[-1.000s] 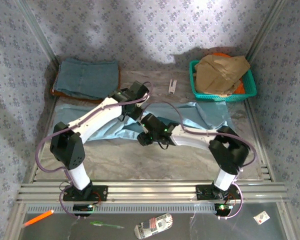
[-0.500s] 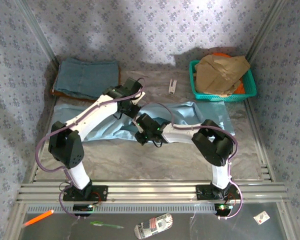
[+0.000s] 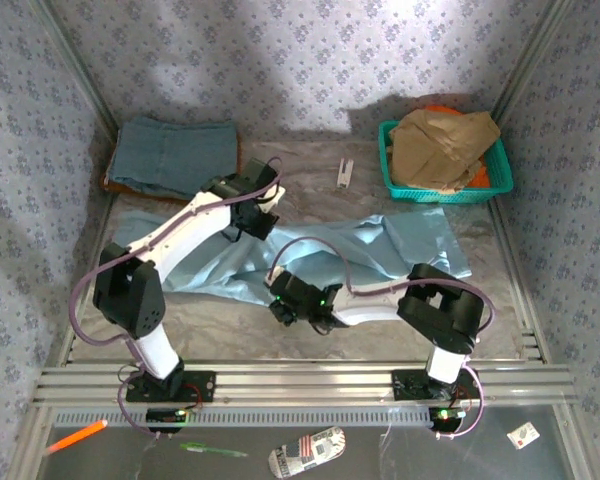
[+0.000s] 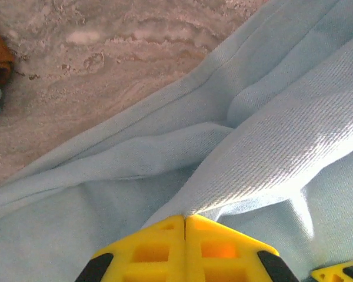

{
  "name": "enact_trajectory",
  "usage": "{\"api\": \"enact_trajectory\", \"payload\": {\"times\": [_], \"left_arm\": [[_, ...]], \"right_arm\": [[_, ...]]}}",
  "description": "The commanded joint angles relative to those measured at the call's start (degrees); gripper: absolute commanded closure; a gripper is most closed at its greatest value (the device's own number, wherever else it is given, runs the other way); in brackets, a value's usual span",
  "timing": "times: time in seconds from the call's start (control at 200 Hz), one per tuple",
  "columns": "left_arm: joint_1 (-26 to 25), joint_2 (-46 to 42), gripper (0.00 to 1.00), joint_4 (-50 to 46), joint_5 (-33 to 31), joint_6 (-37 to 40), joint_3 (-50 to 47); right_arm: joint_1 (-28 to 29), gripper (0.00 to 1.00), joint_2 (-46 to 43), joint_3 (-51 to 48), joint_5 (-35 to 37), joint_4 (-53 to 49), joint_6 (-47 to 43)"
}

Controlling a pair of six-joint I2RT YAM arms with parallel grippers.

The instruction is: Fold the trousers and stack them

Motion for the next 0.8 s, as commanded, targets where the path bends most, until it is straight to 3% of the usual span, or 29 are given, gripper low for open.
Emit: {"api": "enact_trajectory", "payload": {"times": [0.0,0.17,0.3,0.42,0.505,0.535,0.595,0.715,0.794], "left_arm": [[-0.81,-4.77,1.00,1.35,1.07,-2.33,-2.66],[-6.41,-12.03,1.00,4.90,-1.29,-6.57,-14.20],[-14.75,-15.92,1.00,7.16,-5.19,-11.54,-21.65],[-22.63,-15.77,1.00,10.14,-8.05,-16.67,-26.42],[-26.55,-12.31,0.99,13.07,-8.37,-19.40,-28.76],[-27.53,-10.67,0.93,13.36,-8.95,-20.22,-29.34],[-28.63,-7.45,0.72,14.18,-8.85,-21.91,-30.10],[-31.64,-6.13,0.34,13.79,-7.57,-23.09,-29.14],[-32.23,-9.89,0.18,11.57,-7.80,-23.33,-27.93]], "right_arm": [[3.18,0.62,1.54,-1.49,5.04,0.02,4.66],[3.22,0.52,-5.78,-6.62,6.14,-1.16,9.06],[-0.17,0.42,-18.82,-9.56,9.55,-11.76,13.92],[-8.32,0.33,-32.82,-9.84,13.14,-29.97,21.29],[-19.42,0.29,-41.63,-7.68,14.62,-44.27,26.42],[-24.17,0.27,-44.10,-6.73,14.52,-47.89,27.02],[-33.78,0.25,-48.65,-5.69,12.98,-51.05,25.96],[-52.06,0.23,-52.45,-4.45,4.37,-51.94,22.55],[-62.10,0.22,-50.91,-4.29,-2.11,-51.45,21.20]]}}
